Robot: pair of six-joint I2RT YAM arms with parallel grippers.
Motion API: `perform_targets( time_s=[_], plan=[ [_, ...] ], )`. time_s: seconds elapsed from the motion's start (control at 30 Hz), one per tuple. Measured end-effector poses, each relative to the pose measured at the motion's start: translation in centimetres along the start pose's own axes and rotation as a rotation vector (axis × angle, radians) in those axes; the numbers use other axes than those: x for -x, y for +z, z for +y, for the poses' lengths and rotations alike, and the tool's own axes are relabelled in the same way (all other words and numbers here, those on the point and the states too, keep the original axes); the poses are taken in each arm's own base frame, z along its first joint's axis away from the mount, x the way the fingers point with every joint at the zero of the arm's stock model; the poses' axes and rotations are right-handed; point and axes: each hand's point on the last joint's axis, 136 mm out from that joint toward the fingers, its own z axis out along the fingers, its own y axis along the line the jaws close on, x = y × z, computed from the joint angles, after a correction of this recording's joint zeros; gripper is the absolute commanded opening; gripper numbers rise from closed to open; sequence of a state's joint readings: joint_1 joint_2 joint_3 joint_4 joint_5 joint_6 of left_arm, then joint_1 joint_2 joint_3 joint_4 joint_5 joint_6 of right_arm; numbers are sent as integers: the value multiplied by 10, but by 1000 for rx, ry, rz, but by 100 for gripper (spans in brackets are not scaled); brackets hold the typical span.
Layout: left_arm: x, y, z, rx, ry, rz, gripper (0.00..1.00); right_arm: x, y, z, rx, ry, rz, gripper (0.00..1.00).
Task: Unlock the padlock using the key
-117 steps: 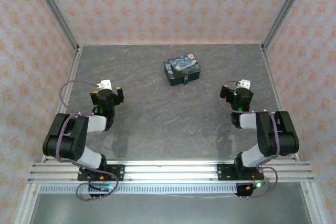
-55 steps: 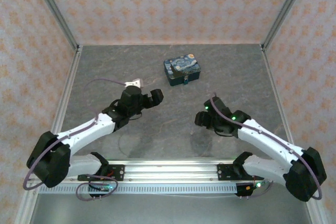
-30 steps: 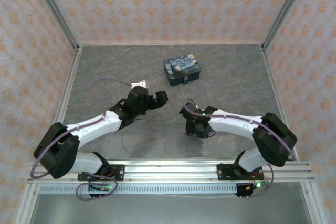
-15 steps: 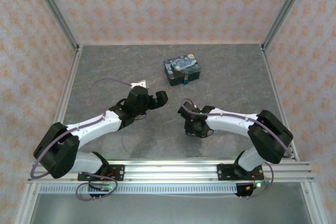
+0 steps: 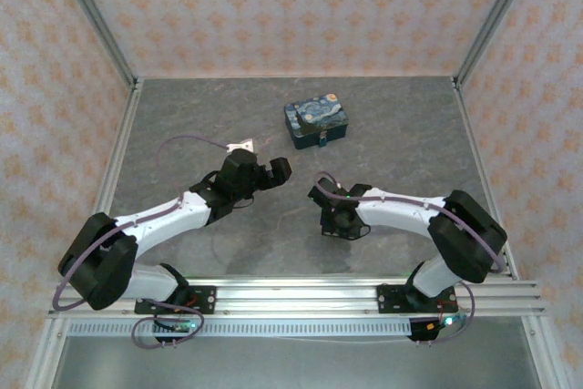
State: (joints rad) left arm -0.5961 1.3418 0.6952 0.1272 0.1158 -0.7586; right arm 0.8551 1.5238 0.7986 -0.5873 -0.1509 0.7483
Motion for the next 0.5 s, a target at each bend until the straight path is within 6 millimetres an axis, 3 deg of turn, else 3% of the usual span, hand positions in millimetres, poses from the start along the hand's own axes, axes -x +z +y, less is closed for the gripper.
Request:
perform_targets(
  time_s=[0.3, 0.5],
  plan=[
    [0, 0, 3, 16, 1, -1, 100, -1, -1, -2, 7, 2, -6, 2],
    [0, 0, 4, 17, -4, -4, 100, -1, -4, -7, 12, 1, -26, 0]
  ],
)
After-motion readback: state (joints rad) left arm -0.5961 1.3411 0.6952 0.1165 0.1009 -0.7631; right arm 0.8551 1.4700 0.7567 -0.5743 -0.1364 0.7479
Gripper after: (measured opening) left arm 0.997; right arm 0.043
